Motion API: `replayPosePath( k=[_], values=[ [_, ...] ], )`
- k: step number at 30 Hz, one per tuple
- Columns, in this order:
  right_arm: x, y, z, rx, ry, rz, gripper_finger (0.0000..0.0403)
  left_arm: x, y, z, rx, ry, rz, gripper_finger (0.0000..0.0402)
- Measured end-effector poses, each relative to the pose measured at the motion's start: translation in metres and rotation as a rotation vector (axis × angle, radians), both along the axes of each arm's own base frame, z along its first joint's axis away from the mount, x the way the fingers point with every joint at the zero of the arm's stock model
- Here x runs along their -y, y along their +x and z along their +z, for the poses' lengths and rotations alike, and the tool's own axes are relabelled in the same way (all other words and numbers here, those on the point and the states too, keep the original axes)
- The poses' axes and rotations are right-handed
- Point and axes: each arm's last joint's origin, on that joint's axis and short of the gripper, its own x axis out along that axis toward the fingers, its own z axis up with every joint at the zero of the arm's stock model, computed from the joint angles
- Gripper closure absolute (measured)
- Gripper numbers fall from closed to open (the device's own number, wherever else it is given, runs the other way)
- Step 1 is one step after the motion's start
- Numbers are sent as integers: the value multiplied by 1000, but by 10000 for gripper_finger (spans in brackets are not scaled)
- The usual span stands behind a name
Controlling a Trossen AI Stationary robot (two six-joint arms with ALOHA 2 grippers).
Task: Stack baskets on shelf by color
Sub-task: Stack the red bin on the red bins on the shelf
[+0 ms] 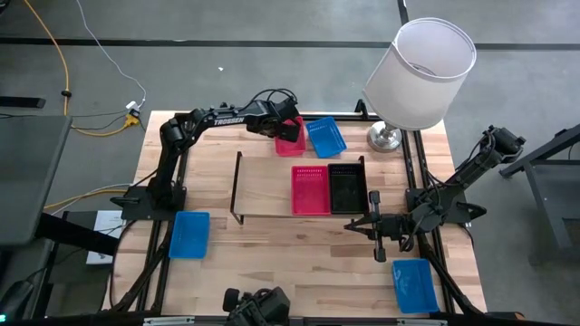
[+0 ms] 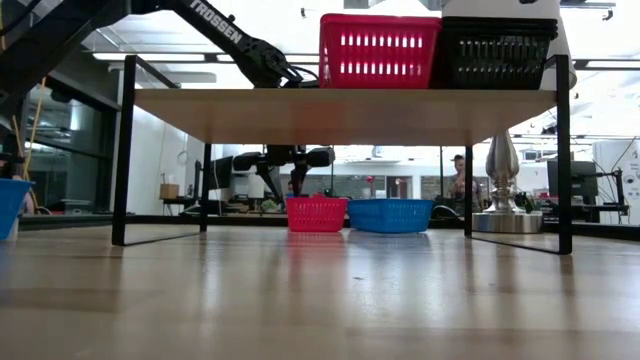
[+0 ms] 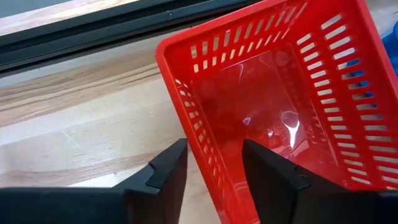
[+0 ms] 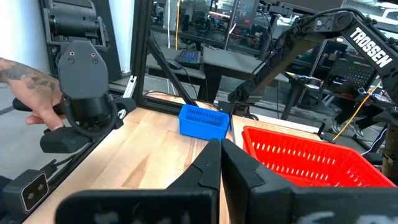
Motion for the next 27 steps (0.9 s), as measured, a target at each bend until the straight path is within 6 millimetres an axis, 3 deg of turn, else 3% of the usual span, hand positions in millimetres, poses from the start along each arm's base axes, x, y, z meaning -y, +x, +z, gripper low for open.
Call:
replayPosePath(
  k=[13, 27],
  values=[
    [0, 0, 0, 0, 1, 0, 403, 4, 3, 0, -1, 2, -30, 391],
    [0, 0, 0, 0, 1, 0, 403, 1, 6, 2, 32, 30, -29, 397]
  ],
)
